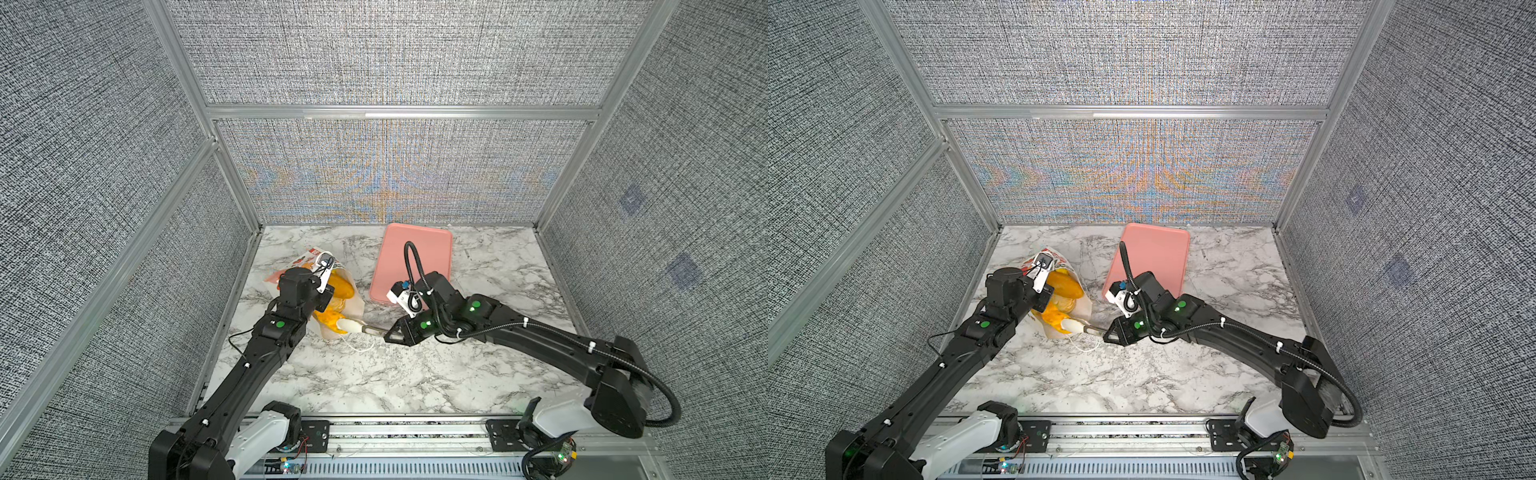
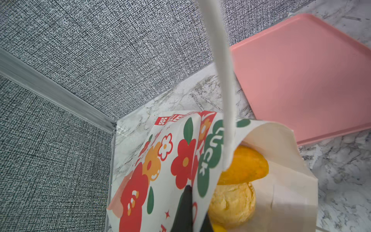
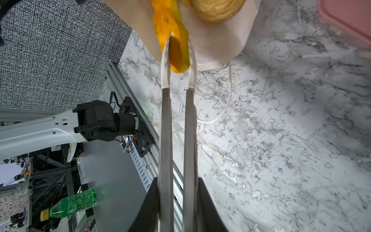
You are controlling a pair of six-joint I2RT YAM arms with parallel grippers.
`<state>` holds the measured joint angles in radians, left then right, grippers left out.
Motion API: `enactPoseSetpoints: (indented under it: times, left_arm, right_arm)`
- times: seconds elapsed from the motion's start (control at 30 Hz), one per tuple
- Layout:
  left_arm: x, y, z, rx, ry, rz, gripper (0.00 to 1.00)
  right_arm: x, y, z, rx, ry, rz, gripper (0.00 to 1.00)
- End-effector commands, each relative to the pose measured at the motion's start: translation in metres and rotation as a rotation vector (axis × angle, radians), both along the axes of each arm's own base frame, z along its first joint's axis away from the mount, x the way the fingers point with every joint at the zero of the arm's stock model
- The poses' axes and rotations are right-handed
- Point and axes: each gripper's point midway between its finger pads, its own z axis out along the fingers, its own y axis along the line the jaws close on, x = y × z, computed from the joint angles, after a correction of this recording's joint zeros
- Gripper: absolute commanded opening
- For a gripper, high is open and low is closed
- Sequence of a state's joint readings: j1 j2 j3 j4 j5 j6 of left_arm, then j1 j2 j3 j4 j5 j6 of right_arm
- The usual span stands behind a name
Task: Take the fake bread out of the paper bag
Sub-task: 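Pull the yellow bread out of the bag with the tongs toward the pink tray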
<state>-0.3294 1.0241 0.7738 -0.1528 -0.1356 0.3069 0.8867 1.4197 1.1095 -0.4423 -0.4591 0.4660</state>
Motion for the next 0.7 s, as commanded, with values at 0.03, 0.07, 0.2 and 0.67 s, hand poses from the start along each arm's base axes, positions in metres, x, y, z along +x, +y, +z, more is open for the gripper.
enactPoseSetpoints:
  times: [0.03,0.07,0.2,0.67]
  left_arm:
    - [0.007,0.005,0.011,-0.049,-0.012,0.069,0.0]
    - [0.01,0.009,0.013,-0.062,-0.017,0.103,0.0]
    - [0.016,0.013,0.011,-0.108,-0.025,0.162,0.0]
    - [0.021,0.02,0.005,-0.15,-0.046,0.232,0.0]
  right_arm:
    - [-0.015,-0.028,-0.002,-0.052,-0.006,-0.016,0.0]
    - [-0.019,-0.035,0.0,-0.051,-0.008,-0.023,0.0]
    - [-0.034,-0.06,0.006,-0.043,-0.012,-0.07,0.0]
    - [-0.065,-0.13,0.029,0.073,0.01,-0.301,0.0]
